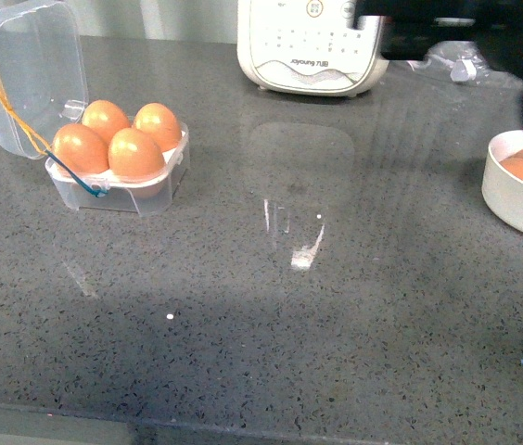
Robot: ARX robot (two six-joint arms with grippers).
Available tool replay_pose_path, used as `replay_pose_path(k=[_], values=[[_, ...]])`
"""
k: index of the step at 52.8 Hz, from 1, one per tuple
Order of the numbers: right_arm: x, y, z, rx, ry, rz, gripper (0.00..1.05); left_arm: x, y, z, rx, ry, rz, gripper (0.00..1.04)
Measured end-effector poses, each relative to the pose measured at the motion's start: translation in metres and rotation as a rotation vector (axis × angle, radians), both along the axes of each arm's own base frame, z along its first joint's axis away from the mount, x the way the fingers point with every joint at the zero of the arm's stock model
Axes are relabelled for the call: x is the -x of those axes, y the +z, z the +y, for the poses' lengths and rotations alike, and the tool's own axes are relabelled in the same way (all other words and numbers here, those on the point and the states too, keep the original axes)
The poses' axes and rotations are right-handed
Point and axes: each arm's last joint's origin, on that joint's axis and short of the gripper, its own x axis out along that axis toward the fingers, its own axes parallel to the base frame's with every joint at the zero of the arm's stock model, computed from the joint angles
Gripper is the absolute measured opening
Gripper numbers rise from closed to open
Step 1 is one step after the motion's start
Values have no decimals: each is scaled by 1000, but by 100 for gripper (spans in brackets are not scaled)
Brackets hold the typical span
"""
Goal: Put egg into box
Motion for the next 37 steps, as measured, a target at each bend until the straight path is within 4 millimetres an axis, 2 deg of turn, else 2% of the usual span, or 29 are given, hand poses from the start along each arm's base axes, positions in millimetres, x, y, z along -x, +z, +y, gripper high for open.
replay_pose_path(k=[6, 8, 18, 25, 37], values=[[34, -4, -44, 10, -58, -19, 39, 0, 0, 0, 0, -2, 0, 98], [43, -8, -54, 13, -67, -14, 32, 0, 0, 0, 0, -2, 0, 98], [79, -21, -74, 30, -28, 9, 3, 0, 0, 0, 0, -1, 0, 98], [104, -24, -93, 27, -51, 2, 3, 0, 0, 0, 0, -2, 0, 98], [136, -35, -109, 25, -46, -10, 3, 0, 0, 0, 0, -1, 0, 98]])
